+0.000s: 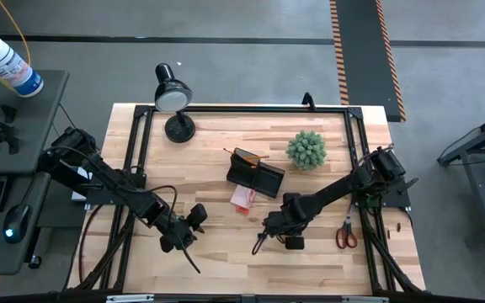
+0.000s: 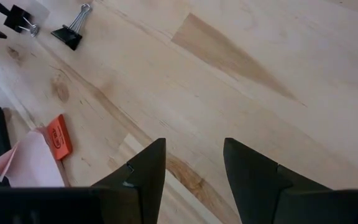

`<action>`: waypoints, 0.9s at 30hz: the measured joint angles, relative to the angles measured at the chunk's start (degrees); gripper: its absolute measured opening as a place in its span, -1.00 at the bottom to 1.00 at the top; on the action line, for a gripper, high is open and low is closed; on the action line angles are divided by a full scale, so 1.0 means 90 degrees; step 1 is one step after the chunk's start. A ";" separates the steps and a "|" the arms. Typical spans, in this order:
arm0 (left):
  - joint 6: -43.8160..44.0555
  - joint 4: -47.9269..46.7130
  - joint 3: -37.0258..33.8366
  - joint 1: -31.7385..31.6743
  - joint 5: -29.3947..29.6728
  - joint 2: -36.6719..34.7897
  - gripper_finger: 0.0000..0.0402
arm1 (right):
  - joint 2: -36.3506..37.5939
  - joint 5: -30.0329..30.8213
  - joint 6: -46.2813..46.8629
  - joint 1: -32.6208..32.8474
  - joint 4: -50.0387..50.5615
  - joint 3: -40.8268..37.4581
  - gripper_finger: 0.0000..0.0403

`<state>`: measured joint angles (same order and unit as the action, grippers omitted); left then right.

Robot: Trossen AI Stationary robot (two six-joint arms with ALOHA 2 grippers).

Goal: Pick and place office supplies into organizer
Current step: Put the right black binder clip into the black desk organizer

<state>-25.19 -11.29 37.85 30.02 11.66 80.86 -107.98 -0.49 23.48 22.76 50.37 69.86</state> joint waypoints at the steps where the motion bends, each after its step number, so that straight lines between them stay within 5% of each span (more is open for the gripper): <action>1: 0.0000 0.0000 0.0000 0.0000 0.0000 0.0000 -0.25 | 0.0000 0.0014 -0.0009 0.0000 0.0040 0.0070 -0.37; 13: 0.0001 0.0000 0.0000 0.0000 0.0000 0.0000 -0.25 | 0.0005 0.0162 -0.0018 0.0000 -0.0284 -0.0115 -0.60; 27: 0.0000 0.0010 0.0000 0.0000 0.0000 0.0000 -0.25 | 0.0024 -0.0126 0.0124 -0.0002 -0.0872 -0.0476 -0.55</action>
<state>-25.19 -11.20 37.85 30.02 11.66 80.86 -107.77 -1.62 24.60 22.75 42.52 65.58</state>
